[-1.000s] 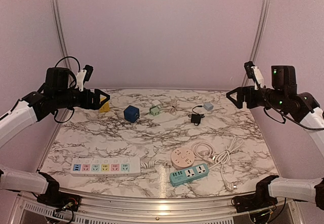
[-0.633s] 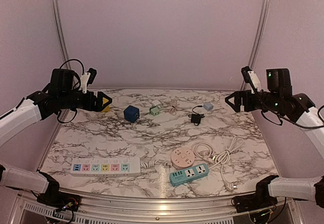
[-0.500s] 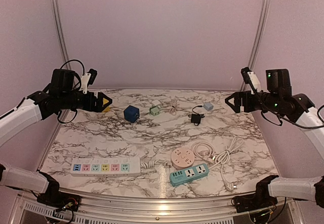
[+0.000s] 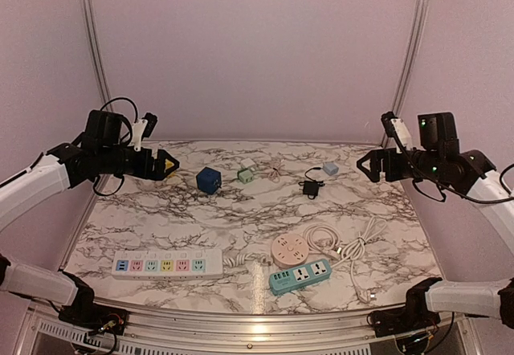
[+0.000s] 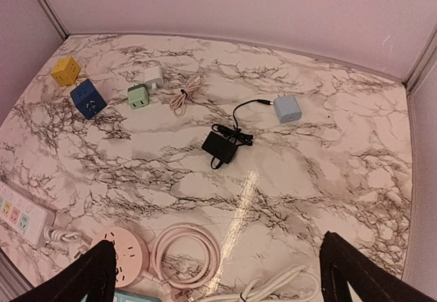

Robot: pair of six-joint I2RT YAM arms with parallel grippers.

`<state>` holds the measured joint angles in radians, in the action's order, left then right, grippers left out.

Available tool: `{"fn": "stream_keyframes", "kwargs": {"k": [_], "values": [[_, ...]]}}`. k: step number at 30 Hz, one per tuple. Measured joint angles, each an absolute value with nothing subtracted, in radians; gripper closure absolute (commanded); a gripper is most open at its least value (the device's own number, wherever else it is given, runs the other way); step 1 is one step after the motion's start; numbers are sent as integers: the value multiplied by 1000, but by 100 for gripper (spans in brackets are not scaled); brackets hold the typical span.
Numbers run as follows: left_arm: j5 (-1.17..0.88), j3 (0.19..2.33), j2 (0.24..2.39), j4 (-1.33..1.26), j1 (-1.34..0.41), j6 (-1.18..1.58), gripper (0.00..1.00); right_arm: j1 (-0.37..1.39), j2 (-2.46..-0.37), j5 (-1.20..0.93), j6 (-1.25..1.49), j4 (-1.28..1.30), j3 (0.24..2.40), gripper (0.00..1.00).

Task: Insert the plug
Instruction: Move the socket to the center of the board.

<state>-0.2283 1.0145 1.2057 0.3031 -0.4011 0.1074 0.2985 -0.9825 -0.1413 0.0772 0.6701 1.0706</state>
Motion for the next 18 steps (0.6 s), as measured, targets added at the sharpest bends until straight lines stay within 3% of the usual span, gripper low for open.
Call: {"fn": "stream_keyframes", "kwargs": {"k": [18], "values": [[-162, 1134, 1290, 458, -520, 104, 1, 298, -984, -125, 105, 682, 1015, 1]]}}
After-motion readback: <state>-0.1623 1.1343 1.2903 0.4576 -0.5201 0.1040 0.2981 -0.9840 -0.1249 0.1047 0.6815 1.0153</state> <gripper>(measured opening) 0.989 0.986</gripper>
